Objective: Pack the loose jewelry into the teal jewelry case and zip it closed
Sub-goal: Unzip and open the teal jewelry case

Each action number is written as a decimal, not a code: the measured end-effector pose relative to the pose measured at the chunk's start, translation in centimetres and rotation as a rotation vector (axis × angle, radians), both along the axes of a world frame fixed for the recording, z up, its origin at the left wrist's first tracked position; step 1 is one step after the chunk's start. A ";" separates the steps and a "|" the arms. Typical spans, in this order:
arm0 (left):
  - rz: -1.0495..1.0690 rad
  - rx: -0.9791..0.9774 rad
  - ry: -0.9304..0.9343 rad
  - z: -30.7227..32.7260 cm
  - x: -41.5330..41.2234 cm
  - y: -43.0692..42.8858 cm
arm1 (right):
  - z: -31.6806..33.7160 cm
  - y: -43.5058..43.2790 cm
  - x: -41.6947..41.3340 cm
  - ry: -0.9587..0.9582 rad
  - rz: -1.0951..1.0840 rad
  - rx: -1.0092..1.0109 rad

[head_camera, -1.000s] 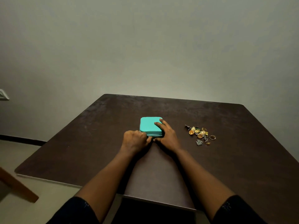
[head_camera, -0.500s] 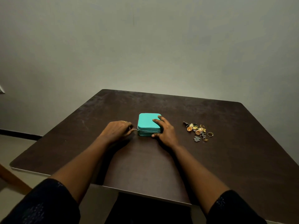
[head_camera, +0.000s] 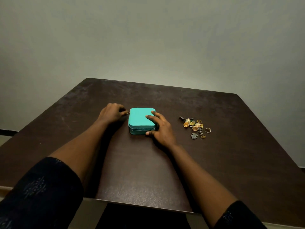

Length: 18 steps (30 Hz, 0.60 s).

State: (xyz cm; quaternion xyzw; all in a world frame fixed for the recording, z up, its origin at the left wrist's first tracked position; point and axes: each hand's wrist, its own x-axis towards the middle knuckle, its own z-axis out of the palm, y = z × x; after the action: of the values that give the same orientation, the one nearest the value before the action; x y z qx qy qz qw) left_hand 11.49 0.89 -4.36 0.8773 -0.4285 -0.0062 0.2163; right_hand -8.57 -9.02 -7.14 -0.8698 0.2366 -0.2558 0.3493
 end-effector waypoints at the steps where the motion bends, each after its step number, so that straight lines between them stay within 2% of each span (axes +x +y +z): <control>1: -0.014 -0.002 0.042 0.1 0.4 -0.5 | 0.0 0.0 0.1 -0.004 0.003 0.006; 4: -0.057 0.015 0.118 0.4 1.3 -1.7 | -0.1 -0.2 0.2 -0.019 0.006 0.017; 10: -0.123 0.008 0.098 0.9 1.1 -3.7 | -0.1 -0.3 0.2 -0.029 0.003 0.034; 16: -0.091 -0.053 0.316 0.2 0.7 -2.9 | 0.0 -0.4 0.1 0.001 0.007 0.035; 17: -0.102 -0.115 0.407 0.2 0.3 -2.7 | -0.1 -0.4 0.1 0.005 0.013 0.047; 18: -0.116 -0.220 0.586 0.1 -0.1 -2.6 | -0.2 -0.5 0.1 0.006 0.022 0.069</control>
State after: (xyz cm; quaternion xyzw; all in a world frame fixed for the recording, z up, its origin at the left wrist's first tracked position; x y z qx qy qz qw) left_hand 11.35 -1.67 -4.22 0.7837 -0.3952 -0.2244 0.4233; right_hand -8.48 -9.49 -7.35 -0.8605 0.2367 -0.2411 0.3812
